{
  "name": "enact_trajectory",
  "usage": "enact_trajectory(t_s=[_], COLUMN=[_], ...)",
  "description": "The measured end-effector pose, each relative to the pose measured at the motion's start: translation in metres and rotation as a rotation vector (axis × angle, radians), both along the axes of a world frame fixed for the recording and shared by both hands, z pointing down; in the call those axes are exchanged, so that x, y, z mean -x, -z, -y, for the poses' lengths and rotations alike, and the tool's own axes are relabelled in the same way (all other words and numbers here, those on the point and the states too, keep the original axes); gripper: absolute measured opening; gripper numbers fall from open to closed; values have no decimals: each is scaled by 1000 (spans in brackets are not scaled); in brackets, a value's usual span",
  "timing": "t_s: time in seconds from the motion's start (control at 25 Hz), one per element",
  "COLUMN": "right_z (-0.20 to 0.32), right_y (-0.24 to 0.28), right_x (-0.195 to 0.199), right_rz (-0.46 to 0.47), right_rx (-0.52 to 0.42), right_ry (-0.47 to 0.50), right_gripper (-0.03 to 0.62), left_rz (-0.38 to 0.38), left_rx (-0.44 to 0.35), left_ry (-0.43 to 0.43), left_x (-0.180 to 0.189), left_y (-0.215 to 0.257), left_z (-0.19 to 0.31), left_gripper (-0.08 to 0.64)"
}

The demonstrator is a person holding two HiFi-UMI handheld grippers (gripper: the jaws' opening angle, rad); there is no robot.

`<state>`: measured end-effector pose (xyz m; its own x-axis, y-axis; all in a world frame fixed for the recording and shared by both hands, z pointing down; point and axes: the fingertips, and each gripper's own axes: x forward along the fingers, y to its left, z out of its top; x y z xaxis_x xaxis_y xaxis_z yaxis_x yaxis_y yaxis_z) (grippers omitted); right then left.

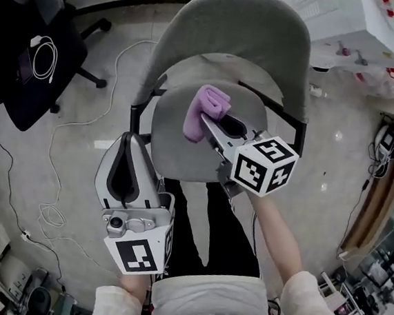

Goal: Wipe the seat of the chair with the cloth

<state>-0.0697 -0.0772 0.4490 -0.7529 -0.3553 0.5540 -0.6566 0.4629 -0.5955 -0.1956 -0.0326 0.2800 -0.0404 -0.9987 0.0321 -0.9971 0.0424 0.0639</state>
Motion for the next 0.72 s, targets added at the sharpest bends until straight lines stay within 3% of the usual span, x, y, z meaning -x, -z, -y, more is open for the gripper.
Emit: enact_trajectory(t_s=[0.16,0.44,0.72], right_z=[-17,-11,-16], right_y=[-83,-157,-215], right_x=[24,71,113], right_rz=[-35,-85,-118], right_rx=[178,256,402], right_ry=[50,123,182], right_gripper=[89,87,87], left_rz=[-19,-41,-23], left_rx=[72,152,174], left_ry=[28,53,47], left_x=[11,25,29], left_y=[-54,-122,-129], left_z=[-18,-34,-29], left_gripper=[12,12,12])
